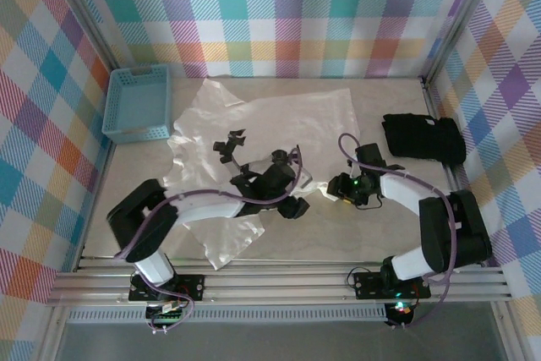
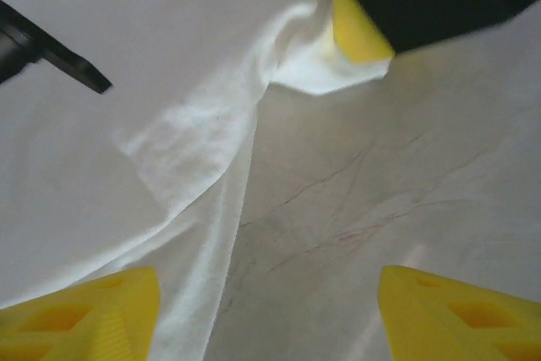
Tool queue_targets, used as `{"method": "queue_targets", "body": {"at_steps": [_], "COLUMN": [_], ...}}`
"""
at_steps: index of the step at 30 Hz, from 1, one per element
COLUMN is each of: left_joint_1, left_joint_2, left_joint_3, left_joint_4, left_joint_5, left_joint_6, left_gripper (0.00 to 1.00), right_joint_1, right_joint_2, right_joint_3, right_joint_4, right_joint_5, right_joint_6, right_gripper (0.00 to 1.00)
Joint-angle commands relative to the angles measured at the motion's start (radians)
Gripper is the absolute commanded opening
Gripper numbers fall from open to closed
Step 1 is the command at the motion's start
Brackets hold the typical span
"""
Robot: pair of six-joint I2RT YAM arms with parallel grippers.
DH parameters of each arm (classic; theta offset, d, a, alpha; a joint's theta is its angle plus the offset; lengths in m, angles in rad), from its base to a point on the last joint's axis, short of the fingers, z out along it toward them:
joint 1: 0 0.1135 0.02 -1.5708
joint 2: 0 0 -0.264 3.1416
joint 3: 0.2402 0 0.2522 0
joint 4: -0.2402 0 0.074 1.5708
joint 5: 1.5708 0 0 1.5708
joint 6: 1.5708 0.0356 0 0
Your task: Fold the inside-out t-shirt
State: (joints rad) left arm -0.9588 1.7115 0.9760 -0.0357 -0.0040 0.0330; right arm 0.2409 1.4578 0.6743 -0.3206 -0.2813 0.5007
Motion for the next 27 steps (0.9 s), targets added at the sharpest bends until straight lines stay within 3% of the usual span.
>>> {"method": "queue_targets", "body": {"at_steps": [1, 7, 13, 15, 22, 27], "left_joint_1": [0.0, 0.001, 0.019, 0.033, 0.174, 0.235], "left_joint_2": [0.094, 0.194, 0.206, 0.176, -0.031, -0.059], "left_joint_3": [0.059, 0.099, 0.08, 0.059, -0.073, -0.116], "left_joint_4": [-0.053, -0.041, -0.057, -0.07, -0.056, -0.014], "left_joint_5": [-0.15, -0.261, -0.201, -0.16, 0.22, 0.37], "left_joint_6": [0.093, 0.082, 0.073, 0.064, -0.04, -0.081], "left_gripper": [0.67, 0.53, 0.09, 0.0, 0.0, 0.0], "right_joint_1": [0.001, 0.001, 0.002, 0.0, 0.001, 0.001], "right_joint_2": [0.019, -0.06, -0.092, -0.082, 0.065, 0.263], "right_joint_3": [0.0, 0.05, 0.179, 0.243, 0.471, 0.613], "right_joint_4": [0.081, -0.001, -0.156, -0.231, -0.394, -0.357], "right_joint_5": [0.0, 0.064, 0.092, 0.114, 0.225, 0.276], "right_joint_6": [0.003, -0.06, -0.185, -0.24, -0.354, -0.363], "right_gripper": [0.36, 0.11, 0.04, 0.04, 0.05, 0.08]}}
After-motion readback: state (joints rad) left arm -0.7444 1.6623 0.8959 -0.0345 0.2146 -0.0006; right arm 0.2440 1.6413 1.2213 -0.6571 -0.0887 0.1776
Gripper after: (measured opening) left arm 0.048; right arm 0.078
